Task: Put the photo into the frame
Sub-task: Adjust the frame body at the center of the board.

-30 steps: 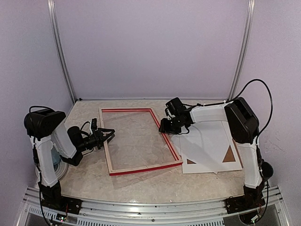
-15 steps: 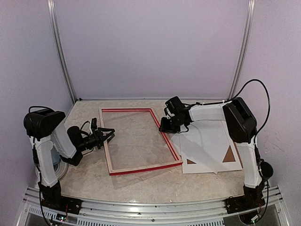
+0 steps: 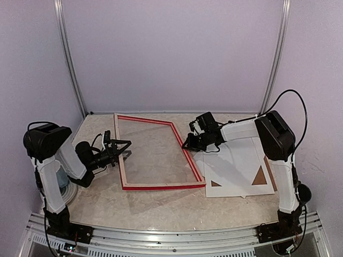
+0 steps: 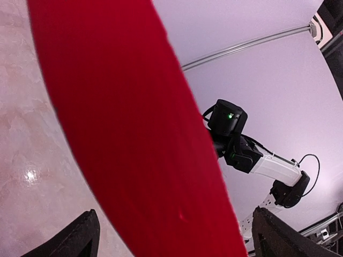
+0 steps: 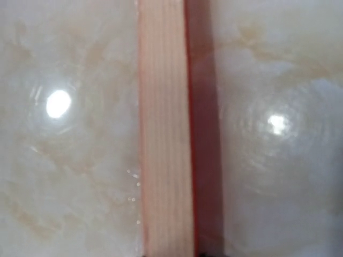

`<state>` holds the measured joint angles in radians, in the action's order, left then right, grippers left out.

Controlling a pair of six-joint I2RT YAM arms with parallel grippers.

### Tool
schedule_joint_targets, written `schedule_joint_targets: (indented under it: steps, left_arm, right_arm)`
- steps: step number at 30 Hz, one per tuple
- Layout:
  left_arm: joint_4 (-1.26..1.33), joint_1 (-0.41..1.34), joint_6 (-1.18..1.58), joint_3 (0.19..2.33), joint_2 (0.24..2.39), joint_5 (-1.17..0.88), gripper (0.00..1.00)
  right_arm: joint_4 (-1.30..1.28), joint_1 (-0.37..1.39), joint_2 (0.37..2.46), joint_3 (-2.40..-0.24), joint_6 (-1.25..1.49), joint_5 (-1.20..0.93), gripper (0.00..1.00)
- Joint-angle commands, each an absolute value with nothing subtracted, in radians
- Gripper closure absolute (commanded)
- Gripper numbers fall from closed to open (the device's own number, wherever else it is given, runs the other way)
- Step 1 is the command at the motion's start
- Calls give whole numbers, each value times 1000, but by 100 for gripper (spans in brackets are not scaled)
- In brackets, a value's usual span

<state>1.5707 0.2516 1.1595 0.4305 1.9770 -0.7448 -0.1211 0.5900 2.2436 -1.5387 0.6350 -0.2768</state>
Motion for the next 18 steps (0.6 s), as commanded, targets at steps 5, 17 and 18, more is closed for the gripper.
schedule_joint_targets:
  steps: [5, 17, 18]
  left_arm:
    - [1853, 261, 1150, 429, 1942, -747, 1]
    - [1852, 235, 1139, 358, 1781, -610, 1]
    - [1853, 233, 1148, 350, 1772, -592, 1]
  right_arm:
    - [-42, 556, 2260, -1398, 721, -443, 100]
    - [-3, 544, 2266, -1360, 739, -479, 100]
    - [-3, 543, 2266, -1358, 740, -477, 100]
